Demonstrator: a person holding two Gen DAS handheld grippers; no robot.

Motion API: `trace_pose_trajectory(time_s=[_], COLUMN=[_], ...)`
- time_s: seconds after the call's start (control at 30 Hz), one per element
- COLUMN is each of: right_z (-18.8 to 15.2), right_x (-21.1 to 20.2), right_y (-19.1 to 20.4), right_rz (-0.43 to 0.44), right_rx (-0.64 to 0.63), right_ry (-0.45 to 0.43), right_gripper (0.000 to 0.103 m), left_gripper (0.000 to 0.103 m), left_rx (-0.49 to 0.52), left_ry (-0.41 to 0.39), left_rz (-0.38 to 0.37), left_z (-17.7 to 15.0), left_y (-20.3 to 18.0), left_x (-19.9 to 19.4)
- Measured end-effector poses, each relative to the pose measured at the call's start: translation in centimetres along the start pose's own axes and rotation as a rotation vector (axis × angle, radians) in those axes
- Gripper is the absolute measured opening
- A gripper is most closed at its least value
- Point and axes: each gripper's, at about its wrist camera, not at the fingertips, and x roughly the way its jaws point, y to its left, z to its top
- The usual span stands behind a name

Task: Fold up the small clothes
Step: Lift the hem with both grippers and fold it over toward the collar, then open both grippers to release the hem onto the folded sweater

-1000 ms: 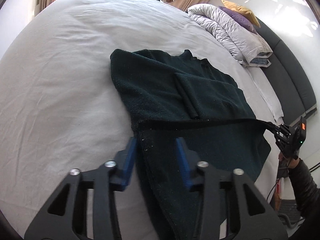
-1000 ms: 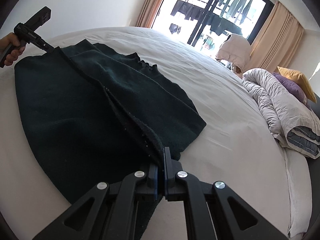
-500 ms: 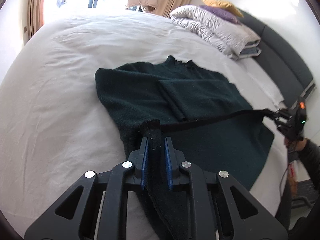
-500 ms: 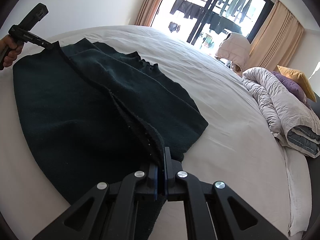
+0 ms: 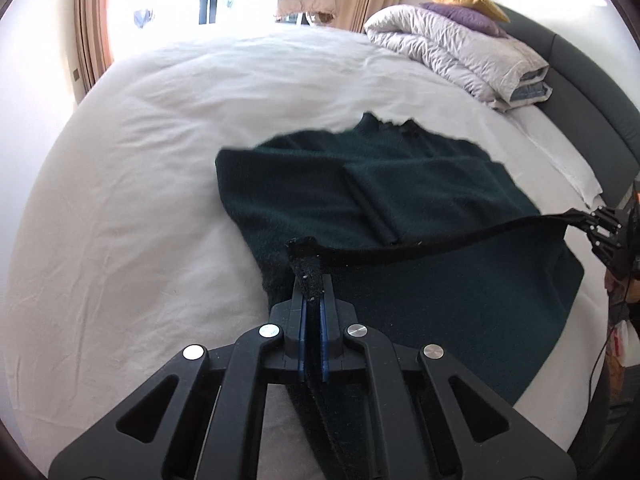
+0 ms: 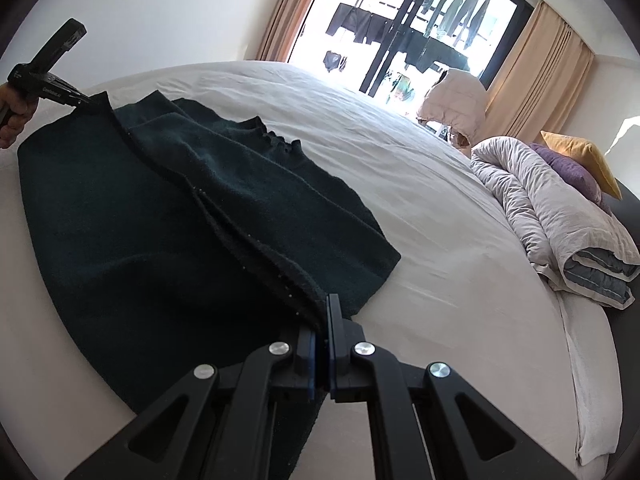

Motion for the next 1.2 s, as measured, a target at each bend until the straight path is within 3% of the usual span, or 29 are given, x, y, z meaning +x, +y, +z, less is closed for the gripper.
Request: trace_pose_trajectory(time_s=[0.13,0.37,0.87,1.2], right_z=[1.0,4.3,8.2,8.5], right_x=[-0.6,1.7,14.9,19.5], right_y=[-1.0,-3.8,-7.9,-7.9], right_rz=[-0.024,-0.059,-0.029,-0.02], right_rx=[0.012,0.038,0.099,0.057], right_ry=[-0.034,-0.036,0.149,0.233], right_gripper=[0.003,0.003,0.003,0.003], left_gripper=[0.003,0.003,0.003,0.003], left_rx=[-0.004,-0.044,-0.106,-0.132], left_ry=[-0.073,-0.127,-0.035,0.045], left_rz=[0.007,0.063,0.148,0.178], left_z=[1.8,6.0,12.9,13.0], left_y=[0.1,0.9,3.9,6.1], left_x=[-2.8,-2.8,5.8,12.3])
